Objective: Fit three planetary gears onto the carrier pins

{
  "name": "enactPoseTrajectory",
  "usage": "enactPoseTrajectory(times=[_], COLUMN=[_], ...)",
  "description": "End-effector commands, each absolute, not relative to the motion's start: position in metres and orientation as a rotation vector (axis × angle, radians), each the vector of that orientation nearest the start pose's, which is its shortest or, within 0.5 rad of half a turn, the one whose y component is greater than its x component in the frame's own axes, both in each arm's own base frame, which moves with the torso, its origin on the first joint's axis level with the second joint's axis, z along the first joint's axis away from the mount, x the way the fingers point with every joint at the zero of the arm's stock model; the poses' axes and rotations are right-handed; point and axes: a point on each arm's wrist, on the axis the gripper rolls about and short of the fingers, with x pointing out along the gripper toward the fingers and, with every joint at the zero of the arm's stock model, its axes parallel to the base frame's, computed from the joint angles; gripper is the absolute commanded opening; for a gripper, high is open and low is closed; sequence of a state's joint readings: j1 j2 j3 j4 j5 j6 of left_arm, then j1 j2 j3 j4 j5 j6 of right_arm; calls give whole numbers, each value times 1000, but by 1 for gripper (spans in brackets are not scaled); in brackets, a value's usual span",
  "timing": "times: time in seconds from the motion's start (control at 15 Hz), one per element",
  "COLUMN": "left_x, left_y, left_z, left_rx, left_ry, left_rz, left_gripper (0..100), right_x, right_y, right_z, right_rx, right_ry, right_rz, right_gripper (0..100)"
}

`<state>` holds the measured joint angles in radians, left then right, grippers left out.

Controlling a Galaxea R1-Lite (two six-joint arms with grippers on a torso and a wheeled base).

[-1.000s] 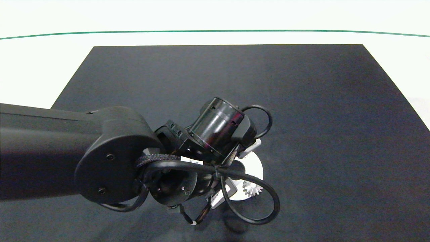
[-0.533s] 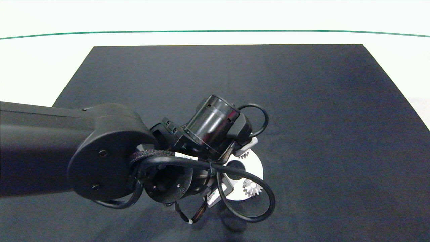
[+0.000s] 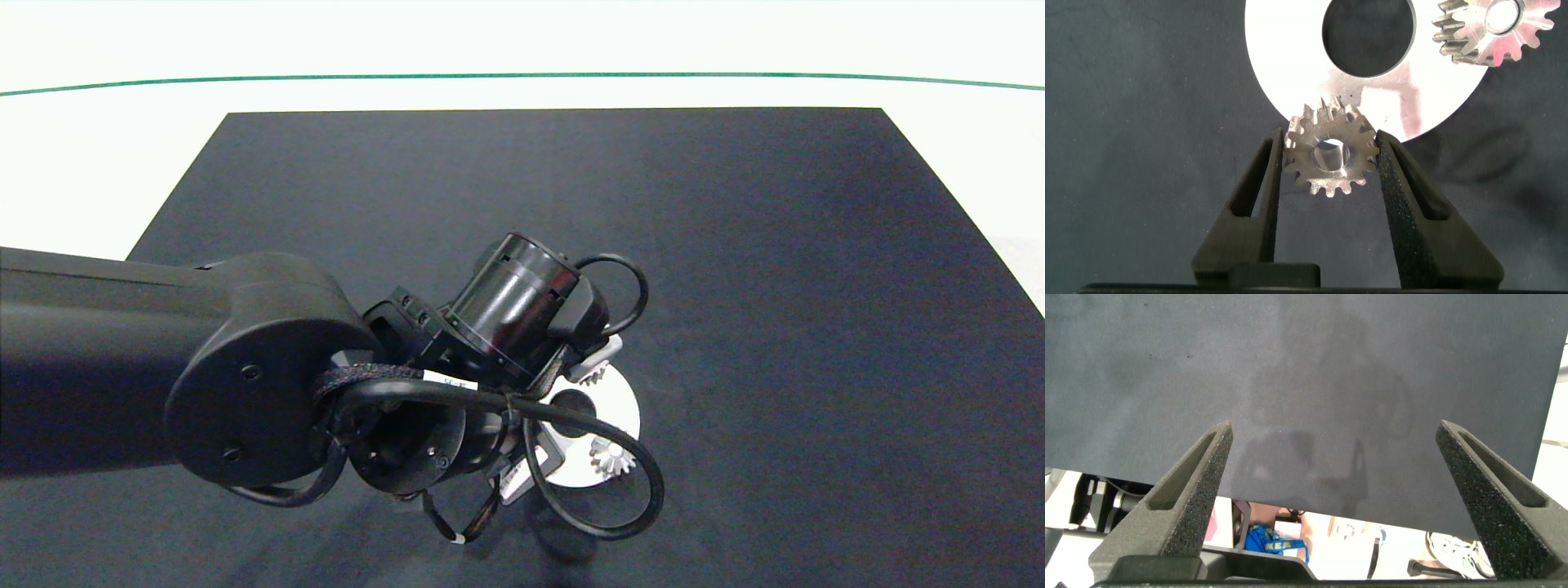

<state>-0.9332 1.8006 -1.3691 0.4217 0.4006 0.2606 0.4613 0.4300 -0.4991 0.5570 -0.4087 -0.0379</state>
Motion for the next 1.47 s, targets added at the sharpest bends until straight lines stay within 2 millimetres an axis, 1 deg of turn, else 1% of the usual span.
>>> enactPoseTrajectory(times=[0.07, 0.27, 0.53, 0.87, 1.0, 1.13, 1.47], left_x=[207, 208, 205, 197, 198, 201, 202], left_y=[-250, -248, -251, -260, -262, -266, -266], left_z=[213, 213, 213, 213, 211, 205, 204], left_rx=[771, 770, 773, 778, 780, 784, 789], left_ry=[622, 624, 618, 606, 609, 617, 615], left_rz=[-566, -559, -571, -602, -604, -604, -602], left_gripper=[0, 0, 0, 0, 0, 0, 0], right_x=[-9, -9, -9, -9, -9, -9, -9], right_y=[-15, -14, -14, -14, -14, -14, -14], right_z=[165, 165, 165, 165, 166, 166, 166], right_rx=[-246, -246, -247, -245, -242, -243, -242], right_ry=[446, 446, 447, 446, 443, 442, 445], right_rz=[58, 58, 58, 63, 62, 63, 65], right_gripper=[100, 100, 100, 100, 100, 100, 100])
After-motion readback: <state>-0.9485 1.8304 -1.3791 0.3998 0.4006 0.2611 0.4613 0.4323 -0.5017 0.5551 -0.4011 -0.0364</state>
